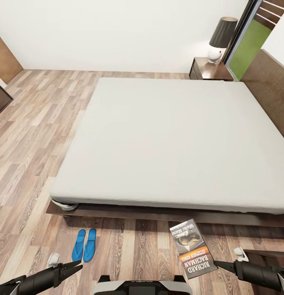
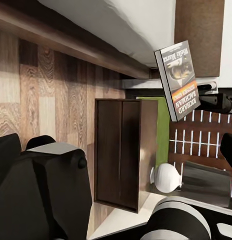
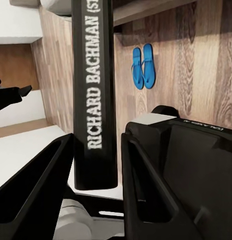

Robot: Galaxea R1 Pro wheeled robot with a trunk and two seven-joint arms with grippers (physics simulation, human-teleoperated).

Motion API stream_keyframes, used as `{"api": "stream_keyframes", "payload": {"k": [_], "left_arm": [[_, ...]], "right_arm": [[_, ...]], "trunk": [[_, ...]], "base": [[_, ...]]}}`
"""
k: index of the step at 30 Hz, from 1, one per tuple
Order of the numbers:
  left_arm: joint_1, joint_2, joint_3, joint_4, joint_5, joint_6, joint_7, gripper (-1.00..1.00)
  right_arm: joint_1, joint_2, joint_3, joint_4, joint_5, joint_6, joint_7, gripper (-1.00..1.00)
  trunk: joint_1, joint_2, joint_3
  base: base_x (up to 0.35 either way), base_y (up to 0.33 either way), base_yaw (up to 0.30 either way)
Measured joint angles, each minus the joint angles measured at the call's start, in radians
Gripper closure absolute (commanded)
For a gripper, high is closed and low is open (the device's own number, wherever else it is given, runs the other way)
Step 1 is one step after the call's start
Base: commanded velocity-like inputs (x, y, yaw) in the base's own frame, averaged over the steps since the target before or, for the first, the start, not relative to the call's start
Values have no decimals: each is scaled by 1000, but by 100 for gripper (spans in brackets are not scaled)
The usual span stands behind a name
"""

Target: In the bedroom, move the book from the bed onto either nightstand, and place the two sandals side by side next to the bed.

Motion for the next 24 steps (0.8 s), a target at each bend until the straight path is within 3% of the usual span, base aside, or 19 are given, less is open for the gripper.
{"api": "stream_keyframes", "payload": {"k": [6,24], "left_arm": [[0,0,0,0,0,0,0,-100],[0,0,1,1,1,-1,0,-100]], "right_arm": [[0,0,0,0,0,0,0,100],[0,-1,0,88,-3,0,3,100]], "trunk": [[-23,42,19],[-23,42,42]], "base": [[0,0,0],[0,0,0]]}}
